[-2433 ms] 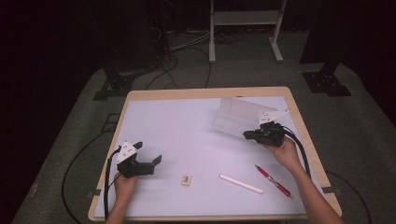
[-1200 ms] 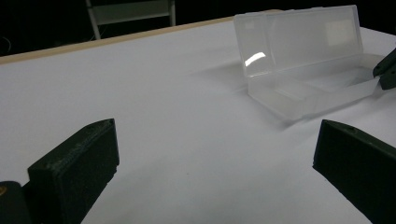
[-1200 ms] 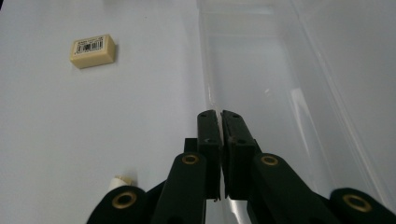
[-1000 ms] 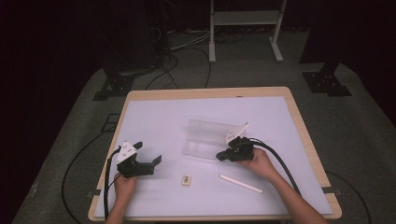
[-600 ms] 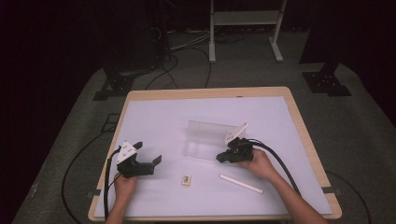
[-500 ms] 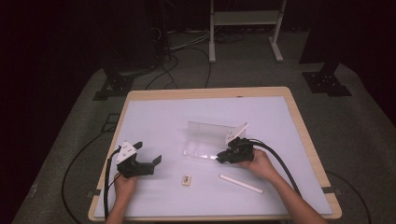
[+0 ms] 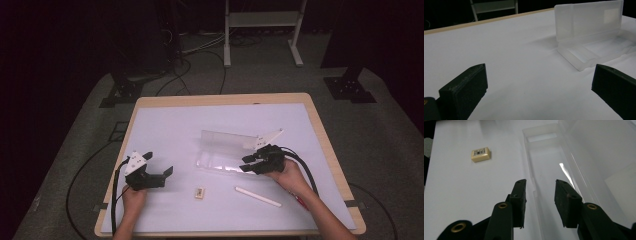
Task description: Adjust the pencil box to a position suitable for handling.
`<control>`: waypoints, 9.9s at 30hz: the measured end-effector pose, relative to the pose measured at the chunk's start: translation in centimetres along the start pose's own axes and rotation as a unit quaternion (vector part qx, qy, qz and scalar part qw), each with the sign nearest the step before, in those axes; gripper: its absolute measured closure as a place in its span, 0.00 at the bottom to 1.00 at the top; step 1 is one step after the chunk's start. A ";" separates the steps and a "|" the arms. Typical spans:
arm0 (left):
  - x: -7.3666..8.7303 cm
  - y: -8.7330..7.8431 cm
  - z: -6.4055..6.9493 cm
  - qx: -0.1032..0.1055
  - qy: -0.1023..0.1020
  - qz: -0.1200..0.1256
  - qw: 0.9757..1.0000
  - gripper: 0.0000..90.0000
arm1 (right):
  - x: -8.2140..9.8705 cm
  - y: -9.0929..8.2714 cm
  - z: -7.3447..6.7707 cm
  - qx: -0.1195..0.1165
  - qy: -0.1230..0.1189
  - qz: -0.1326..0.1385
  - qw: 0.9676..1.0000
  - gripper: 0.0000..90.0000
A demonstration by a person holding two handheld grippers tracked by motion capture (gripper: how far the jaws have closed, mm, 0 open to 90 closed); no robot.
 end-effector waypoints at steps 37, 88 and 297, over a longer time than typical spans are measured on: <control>0.0 0.0 0.0 -0.002 -0.002 -0.002 1.000 0.00 | 6.3 -5.8 -1.2 0.069 0.069 0.024 0.995 0.45; 0.0 0.0 0.0 -0.004 -0.001 -0.004 1.000 0.00 | 13.3 -5.3 -4.0 0.103 0.125 -0.008 0.987 0.67; 0.0 0.0 -0.1 0.000 -0.002 -0.005 1.000 0.00 | -2.4 -5.8 -1.9 0.048 -0.024 -0.009 0.999 0.87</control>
Point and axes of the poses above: each handheld gripper's, and its own axes: y roughly forward along the jaws, x roughly out of its underside, z roughly to its right, the point moved 2 cm from there along y, roughly forward along the jaws, and after that the axes turned 13 degrees about -z, right-handed, at the moved point
